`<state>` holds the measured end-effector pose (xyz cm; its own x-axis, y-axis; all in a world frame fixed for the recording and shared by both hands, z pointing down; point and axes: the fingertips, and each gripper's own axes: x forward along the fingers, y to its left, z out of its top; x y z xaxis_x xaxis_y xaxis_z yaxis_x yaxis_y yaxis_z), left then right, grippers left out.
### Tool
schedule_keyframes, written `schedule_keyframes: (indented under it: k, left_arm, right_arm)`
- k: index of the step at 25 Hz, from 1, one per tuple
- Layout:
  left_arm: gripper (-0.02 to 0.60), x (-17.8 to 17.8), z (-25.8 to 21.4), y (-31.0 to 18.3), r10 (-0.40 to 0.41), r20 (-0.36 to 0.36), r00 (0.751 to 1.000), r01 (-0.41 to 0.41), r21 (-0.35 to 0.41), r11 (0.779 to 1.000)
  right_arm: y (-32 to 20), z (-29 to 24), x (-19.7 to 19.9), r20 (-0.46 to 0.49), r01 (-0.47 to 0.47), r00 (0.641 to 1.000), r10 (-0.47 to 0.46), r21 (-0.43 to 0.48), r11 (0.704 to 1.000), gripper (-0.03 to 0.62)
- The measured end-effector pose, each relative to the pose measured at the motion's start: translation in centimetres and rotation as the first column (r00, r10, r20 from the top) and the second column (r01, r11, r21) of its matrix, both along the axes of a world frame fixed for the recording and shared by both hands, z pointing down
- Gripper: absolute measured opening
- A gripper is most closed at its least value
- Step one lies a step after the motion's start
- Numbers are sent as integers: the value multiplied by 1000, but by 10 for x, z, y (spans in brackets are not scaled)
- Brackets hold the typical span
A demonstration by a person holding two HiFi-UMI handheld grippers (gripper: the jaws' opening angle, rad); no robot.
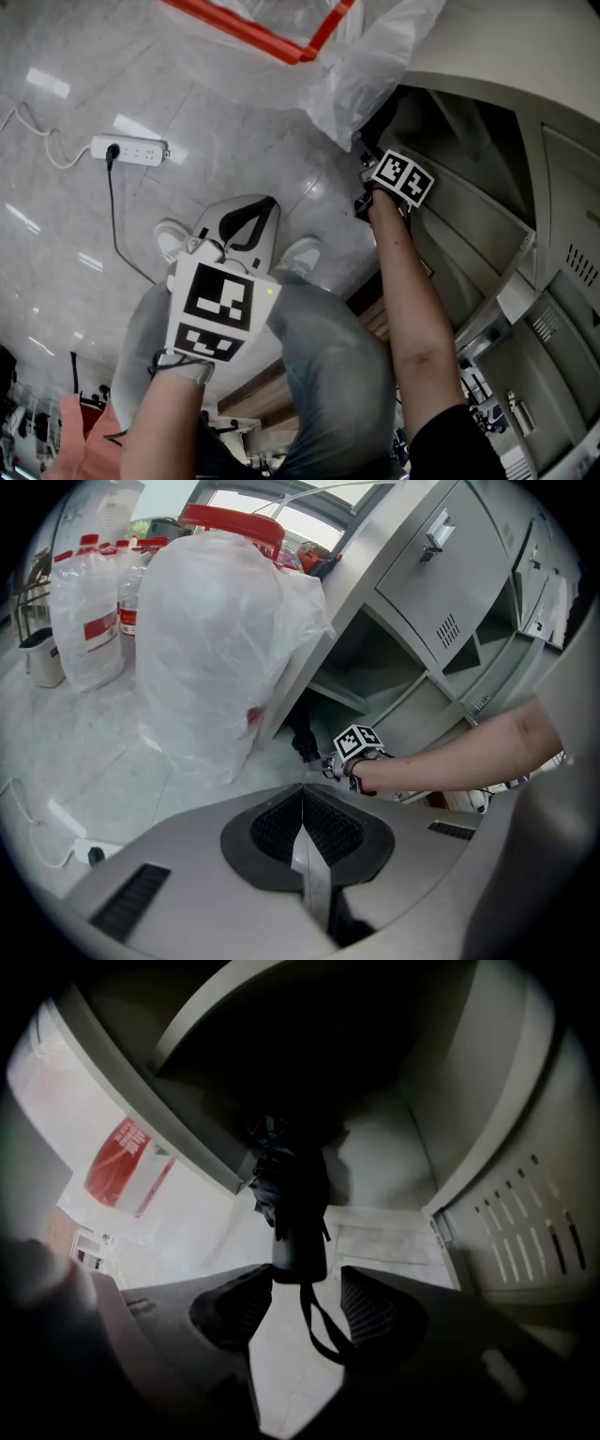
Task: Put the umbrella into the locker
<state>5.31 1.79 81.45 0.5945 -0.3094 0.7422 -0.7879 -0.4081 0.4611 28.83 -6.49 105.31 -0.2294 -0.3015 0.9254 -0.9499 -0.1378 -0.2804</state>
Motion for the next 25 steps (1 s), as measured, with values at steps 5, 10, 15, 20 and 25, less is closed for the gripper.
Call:
schedule_keyframes:
  k: [5,10,15,20,25]
  left_arm:
    - [11,8,-1,5,10,-8,1000,-10,-3,1000]
    - [11,5,-4,-3,7,-4,1000,-7,14,1000]
    - [11,3,0,-2,-1,5,1000,1,4,1000]
    - [11,8,1,-2,-3,1,1000,3,-5,1000]
    - [11,10,2,-6,9,7,1000,-9,1,1000]
  right_arm:
    - [28,12,-6,1,87,996,-87,-56,995,167]
    - [19,20,-7,-13,81,997,-82,-37,996,65]
    - [10,18,-8,-76,95,992,-96,-26,995,14]
    - [-24,3,-1,-118,99,989,-92,57,993,11]
    - [-65,-6,13,-105,56,993,-48,75,996,11]
